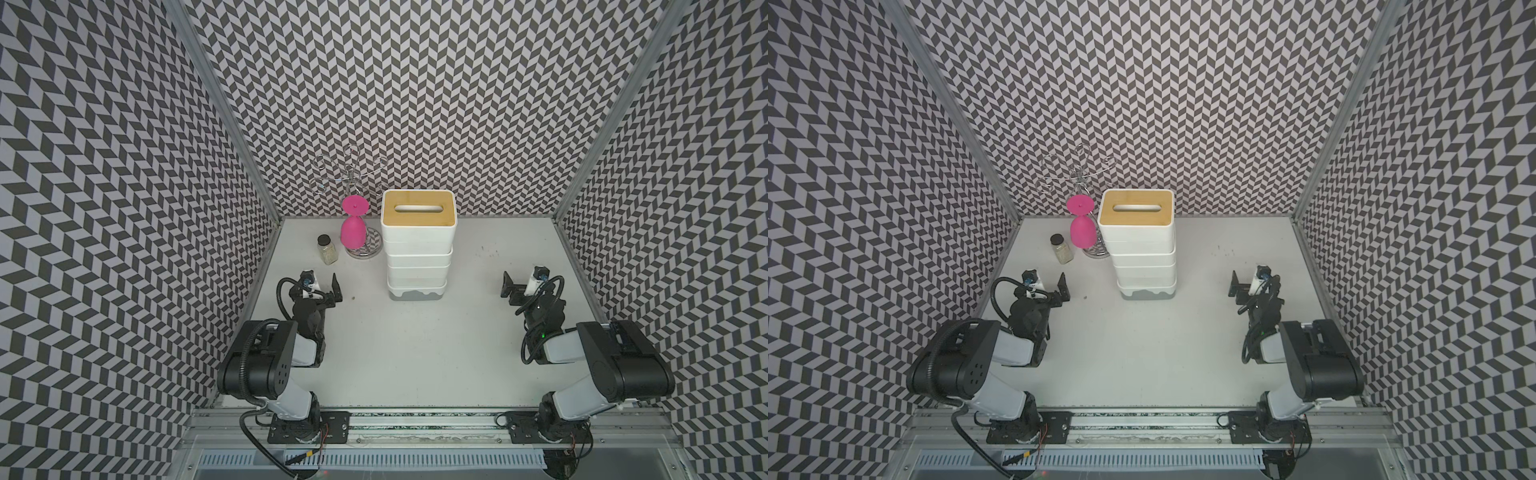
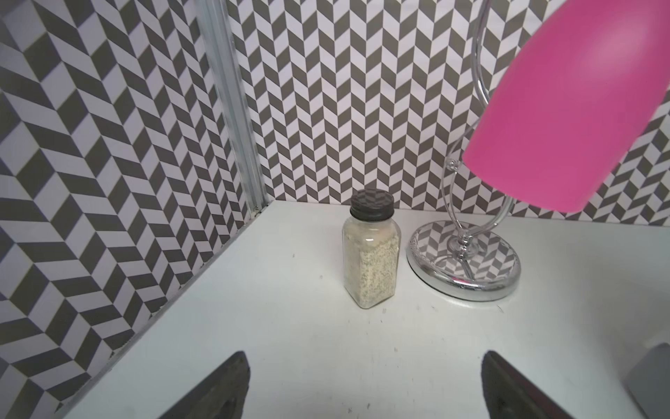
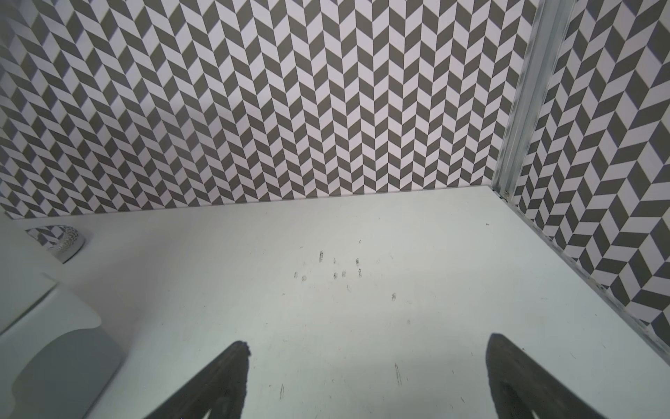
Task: Stack the tissue boxes
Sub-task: Reset both arms
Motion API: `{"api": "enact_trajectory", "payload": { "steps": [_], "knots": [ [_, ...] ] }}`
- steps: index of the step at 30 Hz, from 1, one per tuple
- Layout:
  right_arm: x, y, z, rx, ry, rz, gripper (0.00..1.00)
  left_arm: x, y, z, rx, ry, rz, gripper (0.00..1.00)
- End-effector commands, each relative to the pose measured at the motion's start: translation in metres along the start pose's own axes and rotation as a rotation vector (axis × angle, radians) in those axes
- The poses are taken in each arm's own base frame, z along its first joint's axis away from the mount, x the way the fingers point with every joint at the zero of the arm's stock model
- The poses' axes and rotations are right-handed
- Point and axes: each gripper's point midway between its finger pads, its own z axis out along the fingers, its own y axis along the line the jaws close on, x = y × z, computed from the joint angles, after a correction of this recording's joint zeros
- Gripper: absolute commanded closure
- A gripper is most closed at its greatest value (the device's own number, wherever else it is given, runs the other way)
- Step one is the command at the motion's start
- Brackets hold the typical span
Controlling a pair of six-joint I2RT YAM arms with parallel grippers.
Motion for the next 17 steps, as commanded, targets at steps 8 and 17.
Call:
{"api": "enact_trajectory", "payload": {
  "steps": [8,17],
  "knots": [
    [-0.0176,0.0036,-0.0003,-0.017,-0.074,-0.010,0.01,-0.0080,0.0034,0.0000,-0.020,-0.031,-0.006,0.00],
    [-0.0181,0.0032,-0.0012,-0.016,-0.081,-0.010,0.01,-0.0085,0.0027,0.0010,-0.017,-0.030,-0.005,0.01]
  ]
}}
